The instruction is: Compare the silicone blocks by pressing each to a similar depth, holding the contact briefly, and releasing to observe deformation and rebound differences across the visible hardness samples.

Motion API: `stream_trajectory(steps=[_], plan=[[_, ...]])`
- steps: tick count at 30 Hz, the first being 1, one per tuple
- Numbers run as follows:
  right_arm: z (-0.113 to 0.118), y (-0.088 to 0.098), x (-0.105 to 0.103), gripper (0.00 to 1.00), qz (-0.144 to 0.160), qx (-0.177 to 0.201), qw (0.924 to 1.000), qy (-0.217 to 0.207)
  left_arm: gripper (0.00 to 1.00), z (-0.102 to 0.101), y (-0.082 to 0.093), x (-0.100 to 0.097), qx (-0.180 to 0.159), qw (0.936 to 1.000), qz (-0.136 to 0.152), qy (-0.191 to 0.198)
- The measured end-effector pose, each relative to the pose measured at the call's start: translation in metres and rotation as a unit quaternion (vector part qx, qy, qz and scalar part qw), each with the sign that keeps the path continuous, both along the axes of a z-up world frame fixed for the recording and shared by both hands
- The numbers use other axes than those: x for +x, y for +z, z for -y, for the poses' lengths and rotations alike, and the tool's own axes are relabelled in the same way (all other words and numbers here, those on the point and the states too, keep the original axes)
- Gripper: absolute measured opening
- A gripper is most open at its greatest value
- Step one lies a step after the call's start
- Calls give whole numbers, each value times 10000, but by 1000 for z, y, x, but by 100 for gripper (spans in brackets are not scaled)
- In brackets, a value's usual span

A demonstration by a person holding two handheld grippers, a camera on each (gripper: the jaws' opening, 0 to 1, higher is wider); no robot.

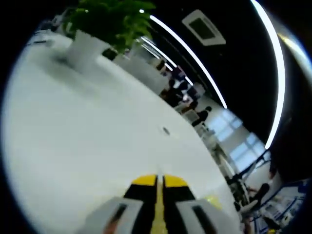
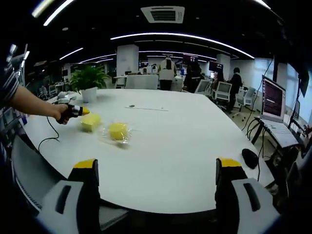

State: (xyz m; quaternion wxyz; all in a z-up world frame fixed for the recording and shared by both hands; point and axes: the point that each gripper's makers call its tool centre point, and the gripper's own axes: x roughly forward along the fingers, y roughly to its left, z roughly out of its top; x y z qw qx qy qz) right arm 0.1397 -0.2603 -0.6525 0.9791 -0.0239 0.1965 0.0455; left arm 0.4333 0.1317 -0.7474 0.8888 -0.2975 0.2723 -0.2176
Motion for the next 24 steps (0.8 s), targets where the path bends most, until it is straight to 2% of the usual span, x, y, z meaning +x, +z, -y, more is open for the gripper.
stream_trajectory(steps=[4, 6, 10, 13, 18, 24], plan=[[0, -4, 1, 93, -115, -51, 9999, 22, 8, -7, 4, -1, 187, 9998, 4, -11], [0, -4, 0, 92, -132, -46, 9999, 27, 7, -10, 9, -3, 22, 10000, -28, 30], [-2, -2, 0, 92, -77, -7, 10000, 38, 8, -19, 11, -9, 79, 9998, -64, 140], [-1, -3, 0, 91, -115, -9, 9999, 40, 8, -22, 0, -20, -11, 9990, -387, 209], [-1, 0, -1, 90, -52, 6, 10000, 59, 8, -17, -17, -39, 12, 9981, -601, 138], [0, -2, -6, 90, -115, 30, 9999, 60, 7, -7, -22, -50, -188, 9972, -715, 96]])
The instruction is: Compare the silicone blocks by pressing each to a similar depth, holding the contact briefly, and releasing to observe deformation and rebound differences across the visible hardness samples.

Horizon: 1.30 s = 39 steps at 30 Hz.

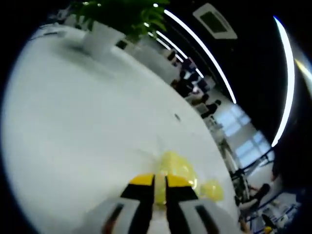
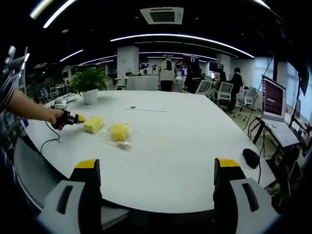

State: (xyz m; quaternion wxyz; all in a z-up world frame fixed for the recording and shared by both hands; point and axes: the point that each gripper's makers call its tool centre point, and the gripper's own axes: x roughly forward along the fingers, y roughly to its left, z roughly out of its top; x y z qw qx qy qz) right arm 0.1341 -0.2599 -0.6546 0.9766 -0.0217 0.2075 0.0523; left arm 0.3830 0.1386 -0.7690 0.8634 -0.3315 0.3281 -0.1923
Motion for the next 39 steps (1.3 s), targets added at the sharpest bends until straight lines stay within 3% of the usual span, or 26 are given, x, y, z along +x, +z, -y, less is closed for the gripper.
stream_trajectory(steps=[3, 6, 7, 11, 14, 19, 24, 28, 33, 39], plan=[[0, 1, -1, 90, 16, -7, 10000, 4, 7, 1, 0, -4, -135, 9998, -119, 108], [2, 1, -2, 90, 41, -7, 10000, 6, 7, -9, 2, -2, 46, 9997, -31, 221], [3, 2, -3, 90, 49, -4, 10000, 8, 7, -20, 5, 2, 184, 9988, 21, 447], [7, 1, -7, 88, 54, 85, 9999, -13, 8, -37, 36, 15, 81, 9955, 449, 828], [9, -4, -9, 87, 0, 144, 9999, -36, 10, -30, 52, 16, -40, 9961, 483, 732], [8, -8, -11, 84, -59, 289, 9995, -57, 13, 5, 72, 13, -171, 9971, 657, 331], [7, 0, -8, 81, 164, 241, 9996, 63, 19, 38, 78, 9, -289, 9972, 682, -84], [9, -1, -9, 80, 99, 278, 9995, 60, 26, 57, 78, 7, -47, 9958, 755, -518], [14, -7, -17, 79, 10, 303, 9995, 35, 33, 87, 81, 7, -188, 9945, 733, -724], [21, -8, -21, 74, 30, 193, 9998, 50, 30, 118, 68, 6, -178, 9927, 584, -1039]])
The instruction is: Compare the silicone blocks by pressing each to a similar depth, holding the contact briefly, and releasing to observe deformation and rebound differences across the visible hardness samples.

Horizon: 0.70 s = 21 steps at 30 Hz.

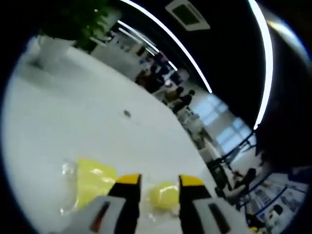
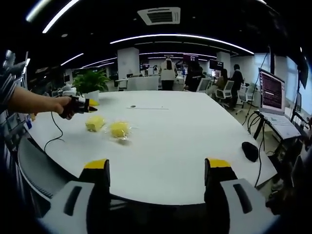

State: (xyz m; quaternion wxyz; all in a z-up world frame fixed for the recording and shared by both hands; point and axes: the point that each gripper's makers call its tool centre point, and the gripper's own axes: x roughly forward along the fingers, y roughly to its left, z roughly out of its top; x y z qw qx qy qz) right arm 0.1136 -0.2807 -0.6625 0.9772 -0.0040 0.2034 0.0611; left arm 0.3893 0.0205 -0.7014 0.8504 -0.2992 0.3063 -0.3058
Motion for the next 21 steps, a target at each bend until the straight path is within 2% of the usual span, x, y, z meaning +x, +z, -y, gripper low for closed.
stream_trajectory(steps=[5, 9, 12, 15, 21], plan=[[9, 2, -1, 74, 13, 67, 9999, -110, 31, 13, -18, 0, 38, 9997, -230, -11], [15, -1, -4, 73, -15, 97, 9998, -167, 34, 20, -28, 2, 463, 9987, -123, -149], [17, -6, -6, 73, -86, 88, 9997, -189, 38, 27, -34, 3, 432, 9985, -273, -205], [18, -9, -5, 71, -153, 91, 9997, -177, 38, 33, -41, 4, 603, 9974, -286, -289], [17, -8, -1, 70, -154, 91, 9997, -155, 38, 38, -54, 9, 733, 9960, -440, -260]])
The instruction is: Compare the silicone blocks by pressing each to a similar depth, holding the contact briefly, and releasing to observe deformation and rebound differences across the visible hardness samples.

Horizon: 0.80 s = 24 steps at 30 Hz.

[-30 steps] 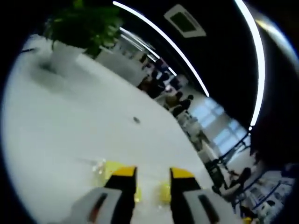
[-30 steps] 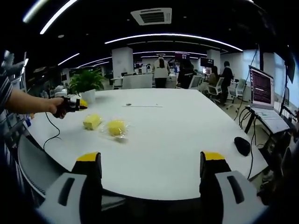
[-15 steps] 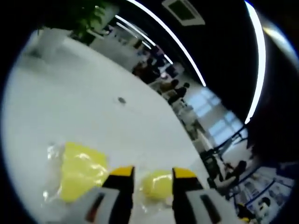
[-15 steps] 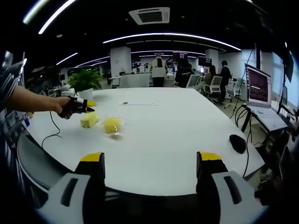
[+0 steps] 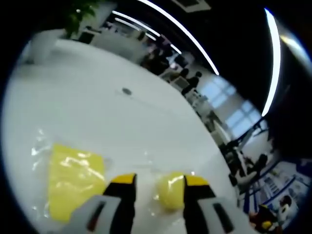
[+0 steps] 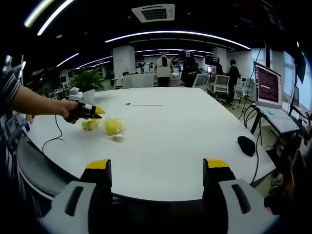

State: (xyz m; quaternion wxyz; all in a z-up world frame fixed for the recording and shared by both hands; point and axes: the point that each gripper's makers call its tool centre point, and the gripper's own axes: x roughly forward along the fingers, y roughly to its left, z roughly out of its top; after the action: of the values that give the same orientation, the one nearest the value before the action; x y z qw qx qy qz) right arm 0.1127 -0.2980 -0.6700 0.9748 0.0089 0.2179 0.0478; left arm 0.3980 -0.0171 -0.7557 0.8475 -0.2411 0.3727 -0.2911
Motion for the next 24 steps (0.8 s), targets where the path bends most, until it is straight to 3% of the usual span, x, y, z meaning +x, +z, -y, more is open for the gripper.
stream_trajectory(steps=[4, 8, 15, 24], plan=[[0, -2, 1, 70, -56, 26, 10000, -4, 38, 2, -11, 3, 194, 9998, 11, 26], [1, -6, 2, 68, -150, 14, 9999, 5, 38, 4, -20, 7, 75, 9998, -186, 78], [9, -14, 2, 64, -304, 8, 9995, -47, 34, 12, -18, 26, 111, 9996, -28, 246], [9, -13, 10, 61, -259, 3, 9997, 8, 35, 31, -32, 19, 84, 9994, -295, 133]])
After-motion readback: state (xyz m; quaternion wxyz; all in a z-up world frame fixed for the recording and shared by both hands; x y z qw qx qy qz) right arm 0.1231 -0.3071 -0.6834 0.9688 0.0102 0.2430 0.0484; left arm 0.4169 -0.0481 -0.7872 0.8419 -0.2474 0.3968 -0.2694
